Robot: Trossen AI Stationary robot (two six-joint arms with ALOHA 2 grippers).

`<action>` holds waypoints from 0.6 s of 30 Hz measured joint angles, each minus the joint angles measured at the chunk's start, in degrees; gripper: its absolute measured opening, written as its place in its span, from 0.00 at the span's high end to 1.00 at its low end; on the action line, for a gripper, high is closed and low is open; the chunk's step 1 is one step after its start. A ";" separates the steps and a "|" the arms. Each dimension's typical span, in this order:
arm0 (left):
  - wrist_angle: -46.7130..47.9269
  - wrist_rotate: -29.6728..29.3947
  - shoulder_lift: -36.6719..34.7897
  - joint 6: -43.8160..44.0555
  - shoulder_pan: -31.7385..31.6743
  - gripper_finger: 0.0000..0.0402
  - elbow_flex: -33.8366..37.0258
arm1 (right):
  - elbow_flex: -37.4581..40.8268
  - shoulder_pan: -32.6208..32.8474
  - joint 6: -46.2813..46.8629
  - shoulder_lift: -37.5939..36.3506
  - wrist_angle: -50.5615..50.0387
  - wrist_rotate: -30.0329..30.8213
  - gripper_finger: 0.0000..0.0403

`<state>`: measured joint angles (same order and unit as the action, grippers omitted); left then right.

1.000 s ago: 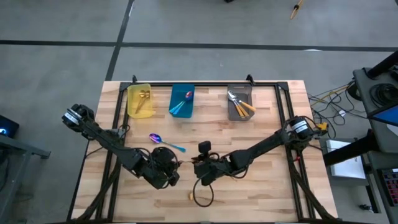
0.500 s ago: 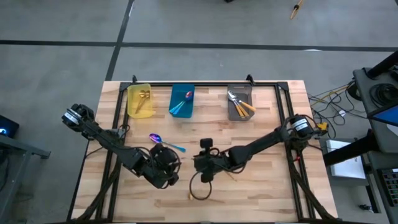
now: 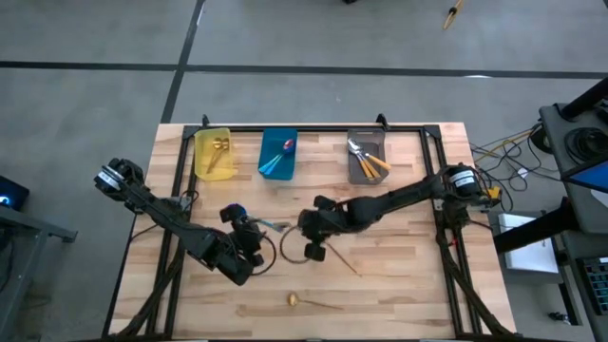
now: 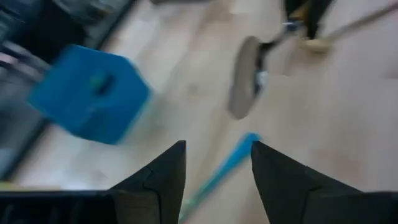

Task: Sort silverware by color (type)
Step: Put the yellow spoon into the black bin

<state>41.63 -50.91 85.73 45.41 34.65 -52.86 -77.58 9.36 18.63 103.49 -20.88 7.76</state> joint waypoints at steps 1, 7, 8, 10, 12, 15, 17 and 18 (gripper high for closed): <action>1.28 -2.09 0.00 0.05 -0.01 0.60 0.00 | 0.00 -1.02 1.95 -0.41 -1.12 -1.61 0.93; 4.92 -18.75 -0.02 -0.94 -0.11 0.59 0.00 | 0.00 -8.91 11.58 -6.25 -14.14 -8.17 0.93; 4.84 -21.60 -0.02 -2.10 -0.20 0.59 0.00 | 0.00 -10.53 11.81 -7.80 -16.29 -9.19 0.93; 4.77 -26.38 -0.02 -4.13 -0.60 0.59 0.00 | 0.00 -14.30 12.31 -10.96 -20.17 -10.35 0.93; 4.76 -29.10 -0.08 -5.43 -1.30 0.59 0.00 | 0.00 -18.97 12.46 -14.24 -24.72 -11.71 0.93; 4.67 -29.38 -0.31 -5.44 -2.67 0.59 0.00 | 0.00 -27.34 12.44 -18.84 -32.31 -12.75 0.93; 4.56 -29.13 -0.35 -5.27 -3.44 0.59 0.00 | 0.46 -33.42 12.37 -21.18 -37.44 -12.85 0.93; 4.53 -28.82 -0.35 -5.30 -3.76 0.59 0.00 | 1.02 -36.32 12.37 -22.01 -39.54 -12.95 0.93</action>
<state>46.16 -79.73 85.38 40.11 30.88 -52.86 -76.56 -26.96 31.00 81.48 -60.41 -5.19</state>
